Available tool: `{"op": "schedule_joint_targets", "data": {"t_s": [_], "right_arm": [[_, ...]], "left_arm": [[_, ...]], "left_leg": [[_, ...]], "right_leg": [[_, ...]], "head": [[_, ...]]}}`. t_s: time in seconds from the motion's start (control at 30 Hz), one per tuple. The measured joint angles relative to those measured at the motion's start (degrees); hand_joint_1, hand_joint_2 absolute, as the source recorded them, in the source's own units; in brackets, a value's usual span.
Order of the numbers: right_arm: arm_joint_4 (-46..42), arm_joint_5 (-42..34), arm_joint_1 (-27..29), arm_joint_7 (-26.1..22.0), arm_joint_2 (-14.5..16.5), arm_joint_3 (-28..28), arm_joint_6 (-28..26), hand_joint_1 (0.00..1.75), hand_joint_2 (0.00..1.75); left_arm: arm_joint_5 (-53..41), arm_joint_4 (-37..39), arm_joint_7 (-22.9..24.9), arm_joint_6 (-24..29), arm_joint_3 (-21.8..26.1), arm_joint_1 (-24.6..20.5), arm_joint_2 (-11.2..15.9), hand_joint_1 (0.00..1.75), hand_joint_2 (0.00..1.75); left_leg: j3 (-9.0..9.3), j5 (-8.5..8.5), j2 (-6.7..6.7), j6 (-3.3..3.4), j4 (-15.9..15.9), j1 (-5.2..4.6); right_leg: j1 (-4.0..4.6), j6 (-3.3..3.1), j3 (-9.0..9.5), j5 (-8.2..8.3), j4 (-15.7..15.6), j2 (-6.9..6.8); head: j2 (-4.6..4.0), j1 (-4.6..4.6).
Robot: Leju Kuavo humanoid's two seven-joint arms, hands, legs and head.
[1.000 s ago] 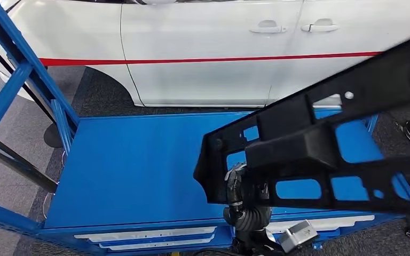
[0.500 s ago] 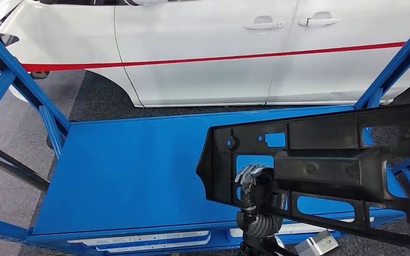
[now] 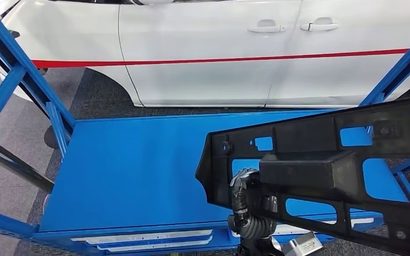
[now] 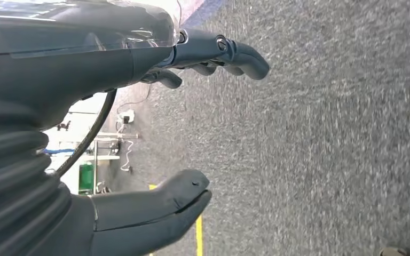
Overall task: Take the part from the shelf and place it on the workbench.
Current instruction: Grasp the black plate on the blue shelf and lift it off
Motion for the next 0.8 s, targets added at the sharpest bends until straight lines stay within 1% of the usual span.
{"op": "schedule_joint_targets", "data": {"t_s": [0.03,0.07,0.1,0.13,0.17,0.2,0.23,0.27,0.3,0.33,0.37,0.4,0.43,0.47,0.53,0.57,0.6,0.63,0.67,0.7,0.73,0.77,0.8], "right_arm": [[0.09,0.01,0.02,0.0,-0.02,-0.04,0.07,1.75,1.75],[0.17,0.02,0.04,-0.01,-0.03,-0.08,0.16,1.75,1.75],[0.24,0.05,0.07,-0.03,-0.03,-0.1,0.28,1.75,1.75],[0.28,0.1,0.08,-0.06,-0.03,-0.1,0.43,1.75,1.75],[0.28,0.16,0.09,-0.09,-0.03,-0.11,0.61,1.75,1.75],[0.3,0.23,0.09,-0.12,-0.03,-0.11,0.81,1.75,1.75],[0.32,0.29,0.11,-0.14,-0.04,-0.11,1.03,1.75,1.75],[0.33,0.34,0.15,-0.14,-0.05,-0.11,1.2,1.75,1.75],[0.36,0.38,0.18,-0.15,-0.07,-0.11,1.39,1.75,1.75],[0.36,0.4,0.21,-0.16,-0.07,-0.11,1.57,1.75,1.75],[0.36,0.41,0.22,-0.17,-0.06,-0.1,1.77,1.75,1.75],[0.36,0.43,0.22,-0.18,-0.05,-0.09,2.02,1.75,1.75],[0.36,0.48,0.22,-0.19,-0.04,-0.08,2.27,1.75,1.75],[0.36,0.52,0.22,-0.2,-0.03,-0.06,2.5,1.75,1.75],[0.39,0.58,0.22,-0.21,-0.02,-0.04,2.88,1.75,1.75],[0.4,0.59,0.22,-0.21,-0.02,-0.04,3.02,1.75,1.75],[0.42,0.59,0.22,-0.21,-0.02,-0.04,3.15,1.75,1.75],[0.43,0.59,0.22,-0.21,-0.02,-0.04,3.27,1.75,1.75],[0.43,0.59,0.22,-0.21,-0.02,-0.03,3.38,1.75,1.75],[0.42,0.59,0.22,-0.21,-0.01,-0.02,3.48,1.75,1.75],[0.42,0.59,0.22,-0.22,0.01,-0.01,3.57,1.75,1.75],[0.42,0.59,0.21,-0.25,0.02,0.0,3.7,1.75,1.75],[0.42,0.59,0.21,-0.28,0.04,0.02,3.88,1.75,1.75]], "left_arm": [[-0.12,0.0,0.0,0.02,0.0,0.01,0.0,0.0,1.75],[-0.23,0.0,0.0,0.04,0.0,0.01,0.0,0.0,1.75],[-0.35,0.0,0.01,0.03,0.0,0.02,-0.01,0.0,1.75],[-0.45,0.0,0.02,-0.03,0.0,0.02,-0.04,0.0,1.75],[-0.49,0.0,0.04,-0.11,0.0,0.02,-0.1,0.0,1.75],[-0.52,0.0,0.05,-0.21,0.0,0.02,-0.16,0.0,1.75],[-0.55,0.0,0.05,-0.31,0.01,0.0,-0.21,0.0,1.75],[-0.58,0.0,0.03,-0.36,0.02,-0.04,-0.24,0.0,1.75],[-0.6,0.0,0.0,-0.43,0.03,-0.06,-0.24,0.0,1.75],[-0.61,0.0,-0.02,-0.48,0.04,-0.08,-0.24,0.0,1.75],[-0.62,0.0,-0.03,-0.52,0.07,-0.09,-0.23,0.0,1.75],[-0.64,0.0,-0.03,-0.56,0.09,-0.1,-0.23,0.0,1.75],[-0.68,0.0,-0.03,-0.58,0.11,-0.12,-0.23,0.0,1.75],[-0.75,0.0,-0.02,-0.62,0.14,-0.15,-0.24,0.0,1.75],[-0.91,0.0,0.07,-0.69,0.17,-0.18,-0.27,0.0,1.75],[-0.97,0.0,0.14,-0.71,0.19,-0.19,-0.28,0.0,1.75],[-1.02,0.0,0.22,-0.71,0.2,-0.19,-0.27,0.0,1.75],[-1.07,0.0,0.29,-0.71,0.21,-0.2,-0.27,0.0,1.75],[-1.13,0.0,0.36,-0.71,0.22,-0.24,-0.26,0.0,1.75],[-1.22,0.0,0.43,-0.71,0.22,-0.32,-0.24,0.0,1.75],[-1.34,0.0,0.51,-0.71,0.22,-0.44,-0.22,0.0,1.75],[-1.45,0.0,0.57,-0.72,0.22,-0.55,-0.2,0.0,1.75],[-1.56,0.0,0.63,-0.72,0.22,-0.63,-0.17,0.0,1.75]], "left_leg": [[-0.14,-0.01,0.01,0.07,0.04,-0.02],[-0.2,-0.03,0.02,0.08,0.09,-0.02],[-0.22,-0.03,0.02,0.02,0.19,0.0],[-0.19,-0.05,0.0,-0.06,0.34,0.04],[-0.17,-0.14,-0.04,-0.22,0.59,0.12],[-0.25,-0.28,-0.09,-0.48,0.93,0.14],[-0.45,-0.44,-0.17,-0.79,1.38,0.1],[-0.69,-0.54,-0.22,-1.17,1.73,0.04],[-0.92,-0.53,-0.26,-1.53,1.94,-0.03],[-1.04,-0.41,-0.28,-1.88,2.02,-0.04],[-1.12,-0.46,-0.27,-2.21,2.02,0.05],[-1.3,-1.02,-0.26,-2.49,2.42,0.15],[-1.8,-2.32,-0.26,-2.74,3.7,0.24],[-2.7,-4.32,-0.25,-2.96,6.07,0.31],[-5.22,-8.85,-0.23,-3.27,13.12,0.35],[-6.05,-10.25,-0.22,-3.34,16.01,0.36],[-5.92,-10.62,-0.22,-3.28,17.11,0.34],[-4.66,-9.98,-0.22,-3.09,15.98,0.3],[-2.26,-8.59,-0.22,-2.76,12.61,0.21],[0.68,-7.32,-0.22,-2.3,8.03,0.07],[2.99,-6.26,-0.2,-1.94,4.13,-0.16],[4.48,-5.59,-0.2,-1.65,1.45,-0.4],[4.98,-5.32,-0.2,-1.42,0.25,-0.64]], "right_leg": [[-0.19,0.21,-1.8,-1.66,3.82,0.0],[-0.38,0.42,-3.05,-2.37,6.49,-0.01],[-0.58,0.61,-3.39,-1.95,7.23,-0.02],[-0.79,0.77,-2.57,-0.44,5.6,-0.04],[-1.0,0.87,-0.82,1.71,2.08,-0.05],[-1.12,0.88,1.09,3.35,-1.81,-0.04],[-1.11,0.75,2.51,4.58,-4.98,0.03],[-1.04,0.56,3.18,5.13,-6.79,0.12],[-0.9,0.31,3.21,5.13,-7.3,0.23],[-0.76,-0.01,2.97,5.38,-7.28,0.31],[-0.8,-0.41,2.83,5.59,-7.35,0.28],[-0.84,-0.85,2.73,5.84,-7.5,0.21],[-0.9,-1.33,2.55,6.14,-7.68,0.09],[-0.96,-1.76,2.27,6.46,-7.82,-0.05],[-0.74,-2.21,1.37,7.06,-7.76,-0.21],[-0.58,-2.31,0.84,7.4,-7.69,-0.25],[-0.43,-2.34,0.29,7.77,-7.6,-0.27],[-0.3,-2.33,-0.25,8.13,-7.49,-0.26],[-0.2,-2.29,-0.75,8.5,-7.38,-0.23],[-0.15,-2.2,-1.14,8.89,-7.28,-0.23],[-0.06,-1.99,-1.38,9.26,-7.21,-0.24],[-0.05,-1.67,-1.52,9.65,-7.23,-0.29],[-0.09,-1.3,-1.54,10.03,-7.32,-0.36]], "head": [[0.0,-0.01],[0.0,-0.01],[0.0,-0.01],[0.0,-0.01],[0.0,0.0],[0.0,0.0],[0.0,-0.01],[0.0,-0.02],[0.0,-0.04],[0.0,-0.04],[0.0,-0.04],[0.0,-0.04],[0.0,-0.04],[0.0,-0.05],[0.0,-0.05],[0.0,-0.05],[0.0,-0.05],[0.0,-0.05],[0.0,-0.05],[0.0,-0.05],[0.0,-0.03],[0.0,-0.04],[0.0,-0.03]]}}
